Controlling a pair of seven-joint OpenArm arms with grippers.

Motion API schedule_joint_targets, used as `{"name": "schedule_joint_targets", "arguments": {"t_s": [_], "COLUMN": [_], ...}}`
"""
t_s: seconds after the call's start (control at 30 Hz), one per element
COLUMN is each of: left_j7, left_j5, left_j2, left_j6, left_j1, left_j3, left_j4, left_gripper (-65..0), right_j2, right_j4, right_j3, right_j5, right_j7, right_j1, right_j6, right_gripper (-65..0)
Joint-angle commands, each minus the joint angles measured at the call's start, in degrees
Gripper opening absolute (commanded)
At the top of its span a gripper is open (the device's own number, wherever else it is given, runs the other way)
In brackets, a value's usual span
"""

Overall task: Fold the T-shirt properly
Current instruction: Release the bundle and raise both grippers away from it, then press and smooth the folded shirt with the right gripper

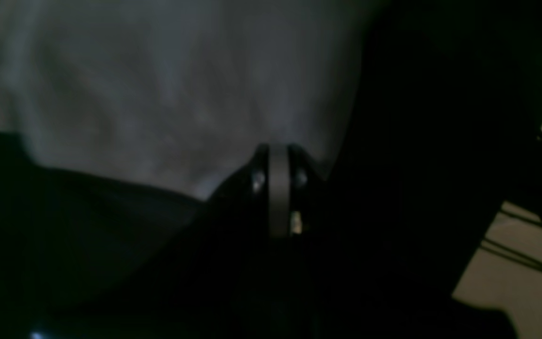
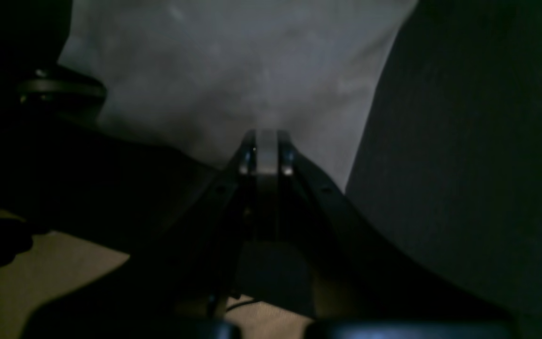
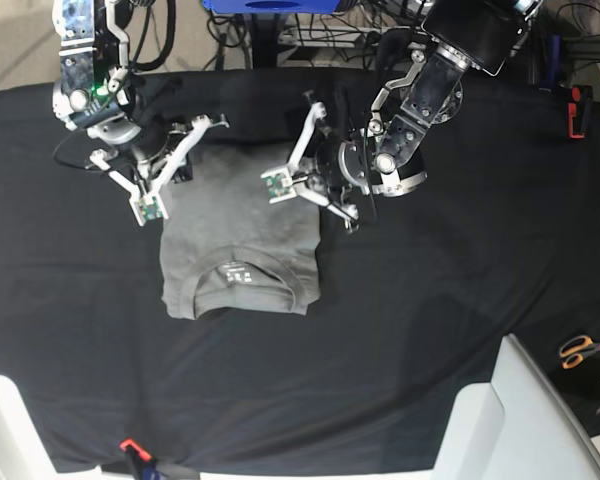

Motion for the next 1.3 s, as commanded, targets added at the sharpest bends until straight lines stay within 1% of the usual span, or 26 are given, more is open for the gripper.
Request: {"name": "schedule_joint_targets", "arguments": {"t_s": [0.0,0.13,0.33,0.43,0.47,0.5,0.53,0.63,0.7,0.8,0.87,0.97,1.03,1.13,1.27], "left_j7": [-0.7,-0.7,-0.4,-0.4,-0.4,-0.4,-0.4,-0.4,-0.5,-0.7,-0.7,-0.7,-0.7,-0.7,-0.7], "left_j5": [-0.5,-0.5,-0.5,-0.7,-0.9,-0.7,-0.7,-0.6,-1.0,-1.1,-1.1,-1.2,-1.2,-1.1,-1.1], "left_j2": [-0.2,-0.3,-1.3,-4.9,-6.2,-6.8,-7.3,-7.4,-7.4,-7.4,-7.4,-7.1,-7.0,-6.0,-5.8], "left_j6": [0.4,0.4,0.4,0.4,0.4,0.4,0.4,0.4,0.4,0.4,0.4,0.4,0.4,0.4,0.4], "left_j1": [-0.4,0.5,1.2,2.2,3.9,5.4,7.0,12.4,14.7,17.5,18.4,19.1,19.2,19.1,19.0], "left_j3": [-0.1,-0.3,-0.5,-1.5,-3.4,-6.1,-9.9,-23.6,-30.8,-37.4,-39.6,-40.7,-40.7,-40.9,-40.3], "left_j4": [0.4,1.4,3.2,5.5,6.7,7.7,8.8,9.9,9.7,10.3,10.6,11.8,12.5,12.6,12.6], "left_gripper": [-65.0,-65.0,-65.0,-65.0,-65.0,-65.0,-65.0,-65.0,-65.0,-65.0,-65.0,-65.0,-65.0,-65.0,-65.0], "right_j2": [0.4,0.4,0.5,0.6,0.6,0.6,0.6,0.6,0.6,0.6,0.6,0.6,0.6,0.7,2.5], "right_j4": [1.0,1.0,1.0,0.9,0.4,0.0,-0.9,-4.0,-5.5,-8.1,-10.6,-14.7,-17.8,-21.3,-22.0], "right_j3": [-0.2,-0.2,-0.4,-0.4,-0.4,-0.4,-0.4,-0.4,-0.4,0.0,0.1,0.2,0.2,0.2,0.3], "right_j5": [0.3,0.3,0.3,0.3,0.3,0.3,0.3,0.3,0.3,0.3,0.3,0.4,0.4,0.3,0.3], "right_j7": [1.8,1.8,1.8,1.8,1.8,2.1,3.2,6.6,7.8,9.8,10.6,11.1,13.0,16.3,16.4], "right_j1": [0.5,0.5,1.0,2.3,2.8,3.1,3.8,5.2,5.4,5.5,6.0,6.7,6.8,6.8,6.8], "right_j6": [0.1,0.1,0.1,0.1,0.1,0.1,0.1,0.1,0.1,0.1,0.1,0.1,0.1,0.1,-0.2], "right_gripper": [-65.0,-65.0,-65.0,-65.0,-65.0,-65.0,-65.0,-65.0,-65.0,-65.0,-65.0,-65.0,-65.0,-65.0,-65.0]}}
